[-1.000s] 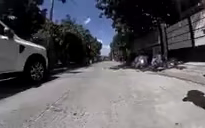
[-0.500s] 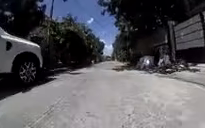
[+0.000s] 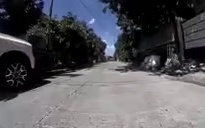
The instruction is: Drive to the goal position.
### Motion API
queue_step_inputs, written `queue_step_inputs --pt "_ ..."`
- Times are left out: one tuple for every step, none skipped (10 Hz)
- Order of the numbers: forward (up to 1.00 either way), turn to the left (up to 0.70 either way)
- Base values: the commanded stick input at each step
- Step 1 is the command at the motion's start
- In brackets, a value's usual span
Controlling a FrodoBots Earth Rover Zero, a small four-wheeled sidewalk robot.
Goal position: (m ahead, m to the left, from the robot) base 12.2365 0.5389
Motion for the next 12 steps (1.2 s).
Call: queue_step_inputs --pt "1.0 0.0" --pt "1.0 0.0" --pt "1.0 0.05" --pt "1.0 -0.11" --pt "1.0 -0.4" --pt "1.0 -0.4" --pt "1.0 -0.4" --pt "1.0 -0.4" --pt "1.0 -0.4" --pt "1.0 -0.4" --pt "1.0 -0.39" --pt "1.0 0.0"
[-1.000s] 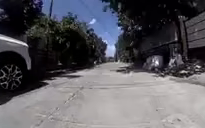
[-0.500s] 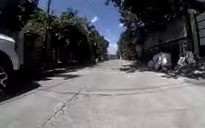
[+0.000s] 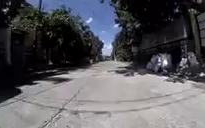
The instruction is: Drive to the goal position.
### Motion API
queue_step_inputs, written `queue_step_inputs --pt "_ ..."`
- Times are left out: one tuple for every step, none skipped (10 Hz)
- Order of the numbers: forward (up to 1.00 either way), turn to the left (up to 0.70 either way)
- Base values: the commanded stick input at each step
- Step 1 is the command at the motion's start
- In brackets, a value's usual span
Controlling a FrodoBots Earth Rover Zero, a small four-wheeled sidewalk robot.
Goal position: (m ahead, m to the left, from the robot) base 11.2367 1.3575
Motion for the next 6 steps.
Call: queue_step_inputs --pt "1.0 0.11" --pt "1.0 0.22" --pt "1.0 0.2" --pt "1.0 0.19" --pt "1.0 0.09" --pt "1.0 0.12"
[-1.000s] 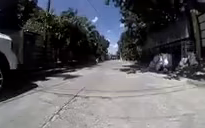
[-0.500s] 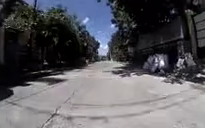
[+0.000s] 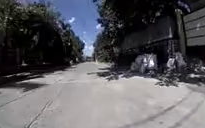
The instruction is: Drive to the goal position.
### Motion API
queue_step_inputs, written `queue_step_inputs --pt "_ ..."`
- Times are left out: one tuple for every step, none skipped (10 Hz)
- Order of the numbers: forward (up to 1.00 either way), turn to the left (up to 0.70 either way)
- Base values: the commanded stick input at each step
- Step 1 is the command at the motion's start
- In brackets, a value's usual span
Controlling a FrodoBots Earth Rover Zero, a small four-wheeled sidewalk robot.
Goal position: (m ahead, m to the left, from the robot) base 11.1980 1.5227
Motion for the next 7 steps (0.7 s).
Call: queue_step_inputs --pt "1.0 0.13" --pt "1.0 0.07" --pt "1.0 0.1" --pt "1.0 0.12" --pt "1.0 0.1" --pt "1.0 0.08" --pt "1.0 -0.15"
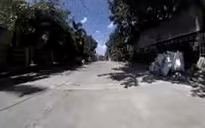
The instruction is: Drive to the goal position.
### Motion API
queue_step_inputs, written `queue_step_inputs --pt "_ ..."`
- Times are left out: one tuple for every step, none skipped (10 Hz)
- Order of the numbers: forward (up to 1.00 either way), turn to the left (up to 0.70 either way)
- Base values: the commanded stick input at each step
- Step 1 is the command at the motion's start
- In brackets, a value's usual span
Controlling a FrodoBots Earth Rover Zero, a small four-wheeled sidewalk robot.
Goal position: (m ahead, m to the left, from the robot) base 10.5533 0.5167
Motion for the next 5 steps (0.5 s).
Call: queue_step_inputs --pt "1.0 -0.4" --pt "1.0 -0.4" --pt "1.0 -0.4" --pt "1.0 -0.4" --pt "1.0 -0.4"
